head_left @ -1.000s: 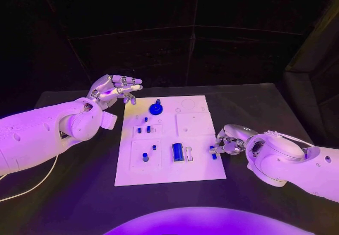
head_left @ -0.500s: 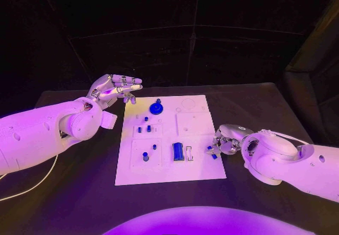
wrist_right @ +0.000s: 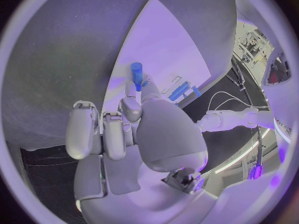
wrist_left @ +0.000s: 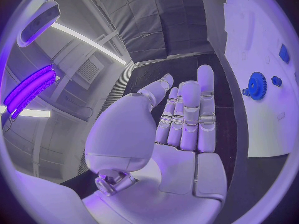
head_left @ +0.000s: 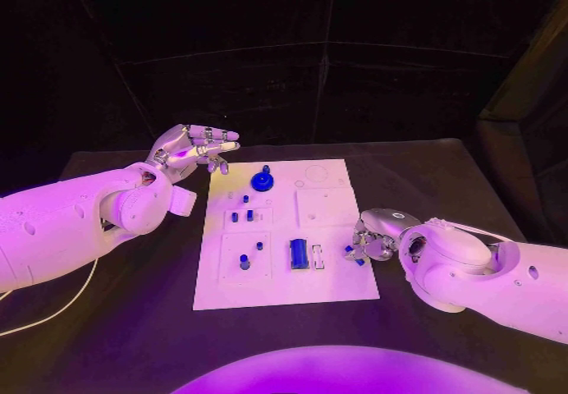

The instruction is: Assemble the parts on the task board

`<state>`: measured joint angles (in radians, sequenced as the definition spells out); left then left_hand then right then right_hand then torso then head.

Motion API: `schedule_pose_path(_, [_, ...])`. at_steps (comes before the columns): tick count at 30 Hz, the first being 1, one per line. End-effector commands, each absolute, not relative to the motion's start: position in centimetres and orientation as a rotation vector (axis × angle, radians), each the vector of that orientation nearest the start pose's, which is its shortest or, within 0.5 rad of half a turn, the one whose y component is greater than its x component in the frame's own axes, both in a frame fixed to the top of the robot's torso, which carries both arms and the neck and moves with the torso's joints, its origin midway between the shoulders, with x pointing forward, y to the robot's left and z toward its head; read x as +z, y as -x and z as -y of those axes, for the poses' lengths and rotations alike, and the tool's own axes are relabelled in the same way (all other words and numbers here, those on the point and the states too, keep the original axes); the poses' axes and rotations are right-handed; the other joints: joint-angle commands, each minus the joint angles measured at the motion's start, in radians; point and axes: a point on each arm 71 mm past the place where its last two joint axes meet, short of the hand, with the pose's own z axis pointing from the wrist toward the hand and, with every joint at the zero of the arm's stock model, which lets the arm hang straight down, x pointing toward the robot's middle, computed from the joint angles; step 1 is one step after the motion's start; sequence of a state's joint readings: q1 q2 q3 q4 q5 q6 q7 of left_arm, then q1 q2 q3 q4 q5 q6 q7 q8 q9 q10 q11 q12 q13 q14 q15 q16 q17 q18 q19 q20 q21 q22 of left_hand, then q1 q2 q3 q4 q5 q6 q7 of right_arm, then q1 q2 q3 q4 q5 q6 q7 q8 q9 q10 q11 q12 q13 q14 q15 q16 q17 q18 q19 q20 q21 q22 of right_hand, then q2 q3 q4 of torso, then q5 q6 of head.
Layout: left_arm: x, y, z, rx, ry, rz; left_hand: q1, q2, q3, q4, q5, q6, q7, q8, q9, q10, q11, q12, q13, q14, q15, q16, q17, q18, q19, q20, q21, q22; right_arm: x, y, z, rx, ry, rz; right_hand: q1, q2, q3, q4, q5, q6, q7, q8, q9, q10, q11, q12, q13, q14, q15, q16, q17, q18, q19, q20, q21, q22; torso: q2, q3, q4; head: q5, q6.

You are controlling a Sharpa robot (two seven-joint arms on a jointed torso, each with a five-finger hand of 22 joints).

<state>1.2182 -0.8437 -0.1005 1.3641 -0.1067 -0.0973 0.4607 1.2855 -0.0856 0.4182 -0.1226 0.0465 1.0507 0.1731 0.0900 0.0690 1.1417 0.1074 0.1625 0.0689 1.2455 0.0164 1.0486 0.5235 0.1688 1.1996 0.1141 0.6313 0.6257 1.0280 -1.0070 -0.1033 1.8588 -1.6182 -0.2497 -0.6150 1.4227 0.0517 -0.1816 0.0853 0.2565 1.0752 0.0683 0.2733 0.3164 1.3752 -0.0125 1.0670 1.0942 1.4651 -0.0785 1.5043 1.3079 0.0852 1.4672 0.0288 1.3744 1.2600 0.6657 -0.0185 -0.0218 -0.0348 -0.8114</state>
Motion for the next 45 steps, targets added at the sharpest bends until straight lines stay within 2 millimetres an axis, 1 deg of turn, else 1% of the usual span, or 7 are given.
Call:
schedule_pose_path(1, [-19.3, -50.7, -24.6, -1.596, 0.944, -1.484, 0.003, 0.010, -0.005, 0.000, 0.002, 0.000, 0.006, -0.001, -0.001, -0.006, -0.003, 0.004, 0.000, -0.005, 0.000, -0.005, -0.001, 0.013, -0.005, 0.000, -0.003, -0.001, -26.9, -37.1, 21.3, 0.235, 0.046, -2.032, 0.013, 0.009, 0.022, -0.001, 0.046, 0.003, -0.005, -0.007, -0.033, -0.003, -0.006, -0.003, 0.001, 0.080, -0.007, 0.000, 0.137, -0.020, 0.007, -0.006, 0.005, 0.002, -0.002, 0.0007, -0.0013, 0.001, 0.001])
schedule_pose_path(10, [-19.5, -50.6, -24.6, -1.597, 0.946, -1.489, 0.002, 0.010, -0.006, 0.001, 0.002, -0.001, 0.006, -0.001, -0.001, -0.007, -0.003, 0.005, 0.000, -0.005, 0.000, -0.005, -0.001, 0.013, -0.005, 0.000, -0.004, -0.002, -25.8, -36.5, 20.7, 0.363, -0.079, -1.957, -0.018, -0.003, 0.045, 0.023, 0.112, 0.000, -0.002, -0.028, -0.038, 0.003, -0.003, 0.005, 0.011, 0.082, -0.005, 0.004, 0.145, -0.021, 0.009, -0.006, 0.009, 0.008, 0.000, -0.0006, -0.0003, 0.003, 0.004])
schedule_pose_path(16, [-19.5, -50.6, -24.6, -1.597, 0.947, -1.491, 0.002, 0.010, -0.006, 0.001, 0.002, -0.001, 0.006, -0.001, -0.001, -0.007, -0.003, 0.005, 0.000, -0.005, 0.000, -0.005, -0.001, 0.013, -0.005, 0.000, -0.004, -0.002, -25.1, -36.3, 20.3, 0.448, -0.175, -1.903, -0.053, -0.014, 0.049, 0.051, 0.117, 0.005, -0.001, -0.035, -0.039, 0.013, -0.002, 0.018, 0.023, 0.085, -0.004, 0.011, 0.157, -0.023, 0.013, -0.006, 0.015, 0.018, 0.001, 0.0001, -0.0013, 0.007, 0.003])
schedule_pose_path(22, [-19.5, -50.6, -24.6, -1.597, 0.947, -1.490, 0.002, 0.010, -0.006, 0.001, 0.002, -0.001, 0.006, -0.001, -0.001, -0.007, -0.003, 0.005, 0.000, -0.005, 0.000, -0.005, -0.001, 0.013, -0.005, 0.000, -0.004, -0.002, -24.7, -36.0, 20.0, 0.511, -0.248, -1.879, -0.067, -0.021, 0.056, 0.067, 0.129, 0.010, -0.003, -0.040, -0.038, 0.017, -0.003, 0.024, 0.029, 0.086, -0.005, 0.014, 0.162, -0.024, 0.015, -0.008, 0.019, 0.023, 0.001, -0.0021, 0.0007, 0.008, 0.001])
schedule_pose_path(27, [-19.5, -50.5, -24.6, -1.598, 0.947, -1.491, 0.002, 0.010, -0.006, 0.001, 0.002, -0.001, 0.006, -0.001, -0.001, -0.007, -0.003, 0.005, 0.000, -0.005, 0.000, -0.005, -0.001, 0.013, -0.005, 0.000, -0.004, -0.002, -24.9, -36.0, 19.5, 0.536, -0.285, -1.902, -0.079, -0.028, 0.059, 0.080, 0.136, 0.013, -0.003, -0.043, -0.038, 0.018, -0.003, 0.024, 0.029, 0.086, -0.005, 0.014, 0.162, -0.024, 0.015, -0.008, 0.020, 0.024, 0.001, -0.0010, 0.0008, 0.010, 0.000])
schedule_pose_path(31, [-19.5, -50.5, -24.6, -1.598, 0.947, -1.491, 0.002, 0.010, -0.006, 0.001, 0.002, -0.001, 0.006, -0.001, -0.001, -0.007, -0.003, 0.005, 0.000, -0.005, 0.000, -0.005, -0.001, 0.013, -0.005, 0.000, -0.004, -0.002, -25.3, -36.1, 18.9, 0.547, -0.301, -1.941, -0.090, -0.038, 0.060, 0.092, 0.172, 0.018, -0.003, -0.047, -0.037, 0.020, -0.003, 0.025, 0.030, 0.086, -0.006, 0.014, 0.163, -0.024, 0.016, -0.008, 0.020, 0.025, 0.001, -0.0016, 0.0003, 0.010, -0.001])
schedule_pose_path(45, [-19.5, -50.4, -24.5, -1.602, 0.948, -1.497, 0.002, 0.010, -0.006, 0.001, 0.002, -0.001, 0.006, -0.001, -0.001, -0.007, -0.003, 0.005, 0.000, -0.005, 0.000, -0.005, -0.001, 0.013, -0.005, 0.000, -0.004, -0.002, -26.1, -36.7, 16.9, 0.564, -0.310, -1.988, -0.099, -0.037, 0.060, 0.102, 0.179, 0.023, -0.004, -0.048, -0.036, 0.020, -0.004, 0.020, 0.026, 0.086, -0.006, 0.015, 0.164, -0.024, 0.016, -0.008, 0.020, 0.025, 0.002, -0.0003, 0.0001, 0.020, -0.004])
